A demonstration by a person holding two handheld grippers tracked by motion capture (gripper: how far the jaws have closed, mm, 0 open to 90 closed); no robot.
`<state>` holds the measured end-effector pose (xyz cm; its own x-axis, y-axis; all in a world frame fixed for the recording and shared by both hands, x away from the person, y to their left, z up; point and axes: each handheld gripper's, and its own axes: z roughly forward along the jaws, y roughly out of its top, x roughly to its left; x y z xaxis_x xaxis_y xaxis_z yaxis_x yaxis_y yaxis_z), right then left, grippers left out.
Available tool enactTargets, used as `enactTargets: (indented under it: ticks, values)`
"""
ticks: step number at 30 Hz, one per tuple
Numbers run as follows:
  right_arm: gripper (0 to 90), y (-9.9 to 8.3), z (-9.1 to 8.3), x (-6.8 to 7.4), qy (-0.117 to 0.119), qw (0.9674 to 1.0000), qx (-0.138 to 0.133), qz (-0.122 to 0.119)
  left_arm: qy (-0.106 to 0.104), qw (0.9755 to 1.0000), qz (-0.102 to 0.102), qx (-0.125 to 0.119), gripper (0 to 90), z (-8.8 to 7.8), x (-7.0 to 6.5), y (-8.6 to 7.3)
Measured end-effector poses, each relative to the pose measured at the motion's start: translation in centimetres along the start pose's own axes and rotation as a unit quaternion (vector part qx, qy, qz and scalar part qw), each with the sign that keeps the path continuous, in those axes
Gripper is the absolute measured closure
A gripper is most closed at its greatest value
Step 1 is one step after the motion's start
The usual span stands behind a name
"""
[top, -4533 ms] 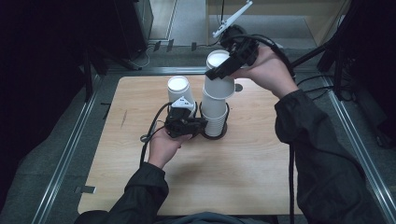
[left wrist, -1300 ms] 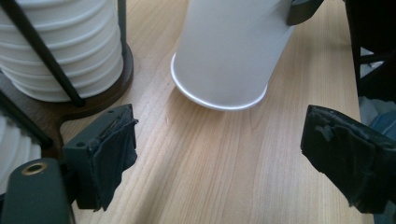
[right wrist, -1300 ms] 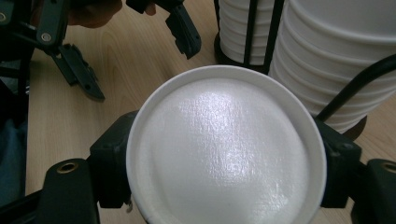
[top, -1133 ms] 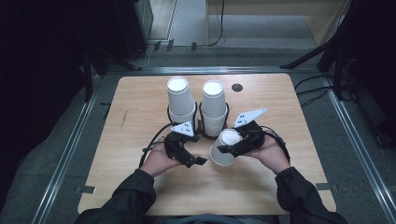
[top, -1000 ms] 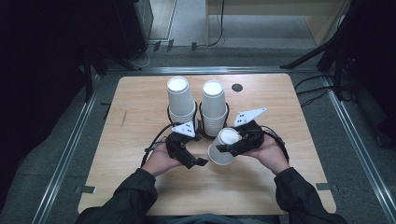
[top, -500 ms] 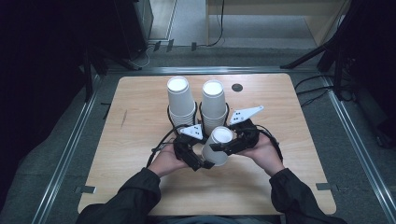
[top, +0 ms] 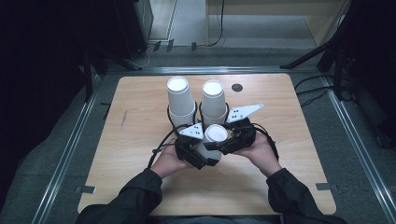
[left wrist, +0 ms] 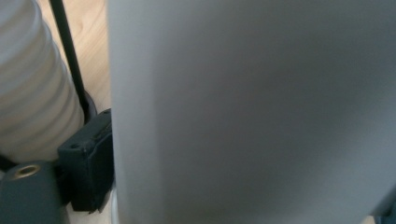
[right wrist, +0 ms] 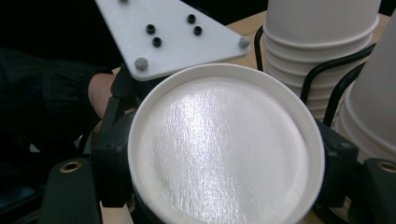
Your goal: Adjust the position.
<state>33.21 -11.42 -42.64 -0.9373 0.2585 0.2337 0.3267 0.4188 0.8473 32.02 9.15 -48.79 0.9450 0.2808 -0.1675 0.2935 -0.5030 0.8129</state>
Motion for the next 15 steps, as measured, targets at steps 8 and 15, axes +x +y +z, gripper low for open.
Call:
enactTargets:
  ticks: [8, 15]
  values:
    - [22.9, -0.1, -0.8, -0.7, 0.023, 0.999, -0.01, 0.036, -0.022, 0.9997, 0.004, -0.002, 20.8, -1.1, -0.1, 0.7]
    - [14.5, -0.5, -2.1, -0.8, 0.007, 0.9997, 0.013, 0.02, -0.016, 0.9996, -0.015, 0.015, 21.5, -2.7, 0.2, 0.8]
